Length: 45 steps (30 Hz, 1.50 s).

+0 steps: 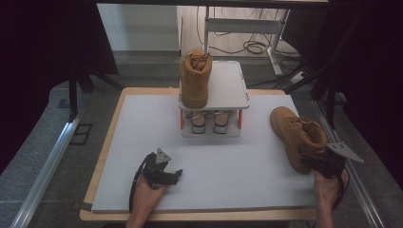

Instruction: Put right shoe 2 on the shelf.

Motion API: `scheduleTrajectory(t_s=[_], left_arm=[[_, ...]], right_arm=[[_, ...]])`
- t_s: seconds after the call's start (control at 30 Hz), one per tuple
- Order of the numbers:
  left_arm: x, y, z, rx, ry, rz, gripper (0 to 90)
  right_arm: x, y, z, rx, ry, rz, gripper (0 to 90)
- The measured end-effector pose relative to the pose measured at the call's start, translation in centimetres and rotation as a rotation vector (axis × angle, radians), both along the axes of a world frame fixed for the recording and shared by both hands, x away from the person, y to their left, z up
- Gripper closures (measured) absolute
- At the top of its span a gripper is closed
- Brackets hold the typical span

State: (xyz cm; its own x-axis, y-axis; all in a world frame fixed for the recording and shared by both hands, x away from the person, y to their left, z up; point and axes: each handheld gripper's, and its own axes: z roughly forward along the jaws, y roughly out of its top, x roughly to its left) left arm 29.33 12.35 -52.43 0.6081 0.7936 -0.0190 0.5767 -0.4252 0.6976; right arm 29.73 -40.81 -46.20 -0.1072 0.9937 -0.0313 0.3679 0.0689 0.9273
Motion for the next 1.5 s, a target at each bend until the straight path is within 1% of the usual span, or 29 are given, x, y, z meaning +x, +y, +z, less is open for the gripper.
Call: scheduleTrajectory(t_s=[0.07, 0.1, 0.17, 0.23, 0.3, 0.33, 0.37, 0.43, 0.53, 0.6, 0.7, 0.77, 0.8, 0.87, 0.93, 0.97, 1.07, 1.17, 1.27, 1.37, 1.5], left_arm=[[0.0, 0.0, 0.0, 0.000, 0.000, 0.000, 13.9], [0.0, 0.0, 0.0, 0.000, 0.000, 0.000, 13.9], [0.0, 0.0, 0.0, 0.000, 0.000, 0.000, 13.9], [0.0, 0.0, 0.0, 0.000, 0.000, 0.000, 13.9], [0.0, 0.0, 0.0, 0.000, 0.000, 0.000, 13.9], [0.0, 0.0, 0.0, 0.000, 0.000, 0.000, 13.9], [0.0, 0.0, 0.0, 0.000, 0.000, 0.000, 13.9], [0.0, 0.0, 0.0, 0.000, 0.000, 0.000, 13.9], [0.0, 0.0, 0.0, 0.000, 0.000, 0.000, 13.9], [0.0, 0.0, 0.0, 0.000, 0.000, 0.000, 13.9], [0.0, 0.0, 0.0, 0.000, 0.000, 0.000, 13.9], [0.0, 0.0, 0.0, 0.000, 0.000, 0.001, 13.9], [0.0, 0.0, 0.0, -0.001, 0.000, 0.001, 13.9], [0.0, 0.0, 0.0, -0.001, 0.000, 0.001, 13.9], [0.0, 0.0, 0.0, -0.001, 0.000, 0.001, 13.9], [0.0, 0.0, 0.0, -0.001, 0.000, 0.001, 13.9], [0.0, 0.0, 0.0, -0.001, 0.000, 0.001, 13.9], [0.0, 0.0, 0.0, -0.001, 0.000, 0.000, 13.9], [0.0, 0.0, 0.0, 0.000, 0.000, 0.001, 13.9], [0.0, 0.0, 0.0, -0.001, 0.000, 0.001, 13.9], [0.0, 0.0, 0.0, 0.000, 0.001, 0.001, 13.9]], right_arm=[[0.4, 0.1, 0.1, 0.006, -0.003, 0.005, 0.0], [0.5, 0.1, 0.2, 0.015, -0.007, 0.009, 0.0], [0.9, 0.2, 0.3, 0.042, 0.008, 0.019, 0.0], [1.4, 0.3, 0.2, 0.060, 0.007, 0.021, 0.0], [1.8, 0.4, 0.2, 0.058, 0.011, 0.023, 0.0], [1.9, 0.4, 0.2, 0.067, 0.011, 0.021, 0.0], [2.1, 0.3, 0.1, 0.086, 0.009, 0.024, 0.0], [2.3, 0.1, 0.1, 0.101, 0.005, 0.031, 0.0], [2.8, 0.0, 0.2, 0.093, 0.013, 0.038, 0.0], [3.1, 0.2, 0.2, 0.069, 0.020, 0.039, 0.3], [3.3, 0.4, 0.3, 0.039, 0.017, 0.031, 6.0], [3.0, 0.4, 0.3, 0.035, 0.005, 0.022, 13.8], [2.9, 0.4, 0.3, 0.041, 0.002, 0.020, 16.1], [2.7, 0.4, 0.2, 0.030, -0.007, 0.034, 21.5], [2.6, 0.4, 0.2, 0.024, -0.015, 0.044, 24.9], [2.5, 0.4, 0.1, 0.023, -0.021, 0.053, 29.6], [2.3, 0.2, 0.0, 0.028, -0.029, 0.069, 38.6], [2.1, 0.2, -0.2, 0.026, -0.049, 0.079, 48.0], [2.1, 0.3, -0.2, 0.028, -0.049, 0.077, 51.1], [2.0, 0.1, 0.0, 0.056, -0.050, 0.062, 52.8], [1.8, 0.3, 0.7, 0.047, -0.048, 0.057, 53.8]])
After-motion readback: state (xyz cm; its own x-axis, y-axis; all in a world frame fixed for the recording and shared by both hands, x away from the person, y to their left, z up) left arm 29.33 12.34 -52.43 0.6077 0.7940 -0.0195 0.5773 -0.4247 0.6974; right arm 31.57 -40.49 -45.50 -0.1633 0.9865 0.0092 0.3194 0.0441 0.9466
